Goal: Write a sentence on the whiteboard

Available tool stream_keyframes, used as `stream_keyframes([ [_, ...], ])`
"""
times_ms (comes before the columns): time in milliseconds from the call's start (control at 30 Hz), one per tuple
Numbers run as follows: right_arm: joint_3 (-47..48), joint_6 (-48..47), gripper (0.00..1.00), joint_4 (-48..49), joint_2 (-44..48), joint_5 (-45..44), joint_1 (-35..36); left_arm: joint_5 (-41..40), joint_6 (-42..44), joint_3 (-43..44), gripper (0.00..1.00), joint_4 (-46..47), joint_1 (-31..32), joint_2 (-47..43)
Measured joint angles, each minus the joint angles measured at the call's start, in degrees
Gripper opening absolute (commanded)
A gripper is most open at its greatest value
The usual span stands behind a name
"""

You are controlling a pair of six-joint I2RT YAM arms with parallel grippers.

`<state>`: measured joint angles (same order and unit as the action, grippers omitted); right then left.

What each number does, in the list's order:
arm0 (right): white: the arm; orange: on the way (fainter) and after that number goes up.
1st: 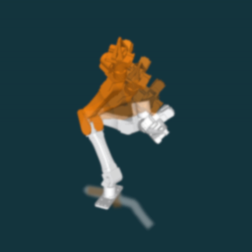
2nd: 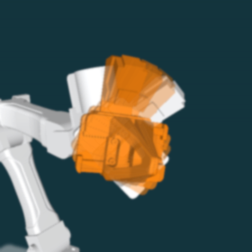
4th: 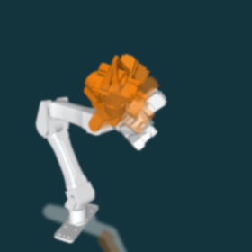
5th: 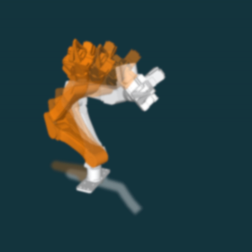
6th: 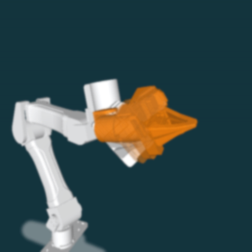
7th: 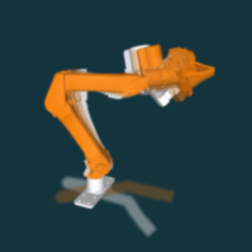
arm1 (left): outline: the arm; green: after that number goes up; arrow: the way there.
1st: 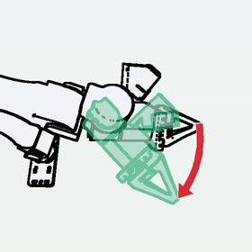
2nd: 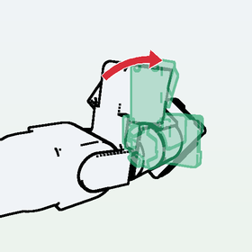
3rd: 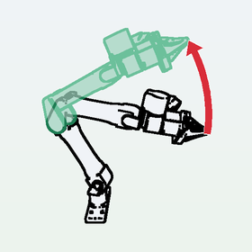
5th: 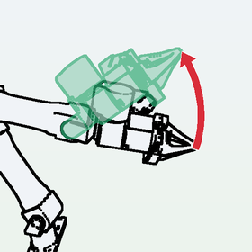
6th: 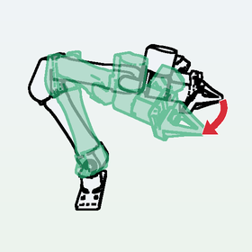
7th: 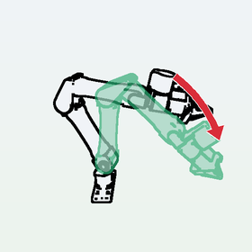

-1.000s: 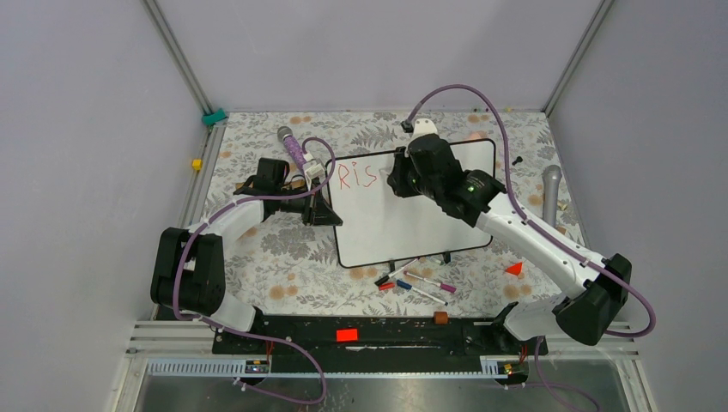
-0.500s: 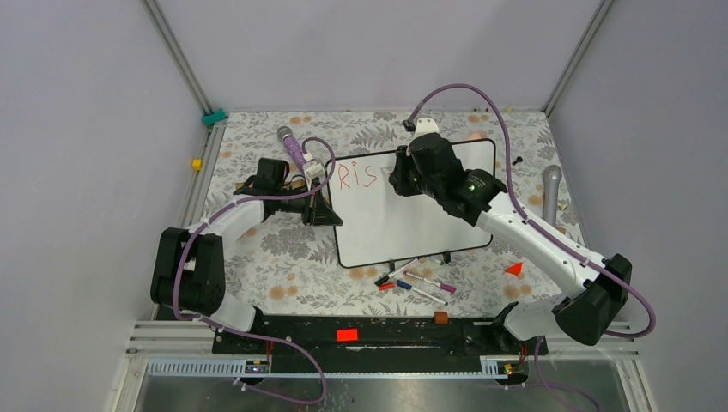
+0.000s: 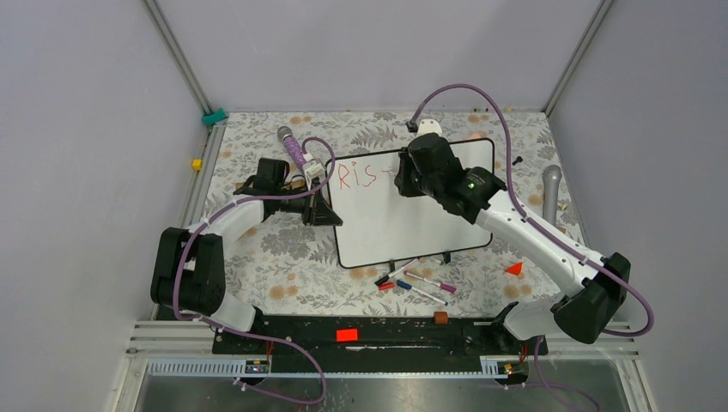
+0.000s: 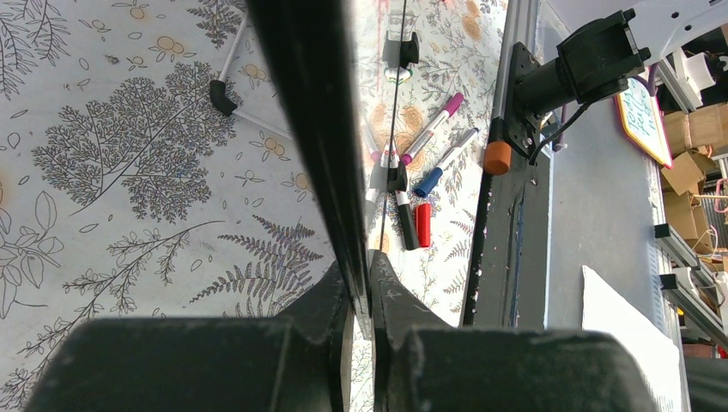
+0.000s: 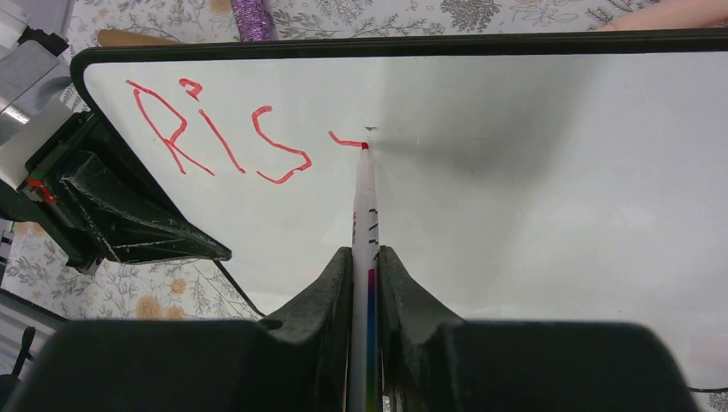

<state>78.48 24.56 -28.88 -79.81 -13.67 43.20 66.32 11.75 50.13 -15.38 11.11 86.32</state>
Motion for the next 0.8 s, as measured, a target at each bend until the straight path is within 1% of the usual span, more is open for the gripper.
stream_keyframes([
  [533, 0.3, 0.3, 0.0, -1.0, 0.3, -0.9, -0.7, 0.0, -0.2, 0.0, 0.0, 0.0, 0.0, 0.0],
  [800, 3.9, -0.2, 0.0, -1.7, -1.4, -0.9, -1.4, 0.0, -0.2, 0.0, 0.0, 0.0, 0.0, 0.0],
])
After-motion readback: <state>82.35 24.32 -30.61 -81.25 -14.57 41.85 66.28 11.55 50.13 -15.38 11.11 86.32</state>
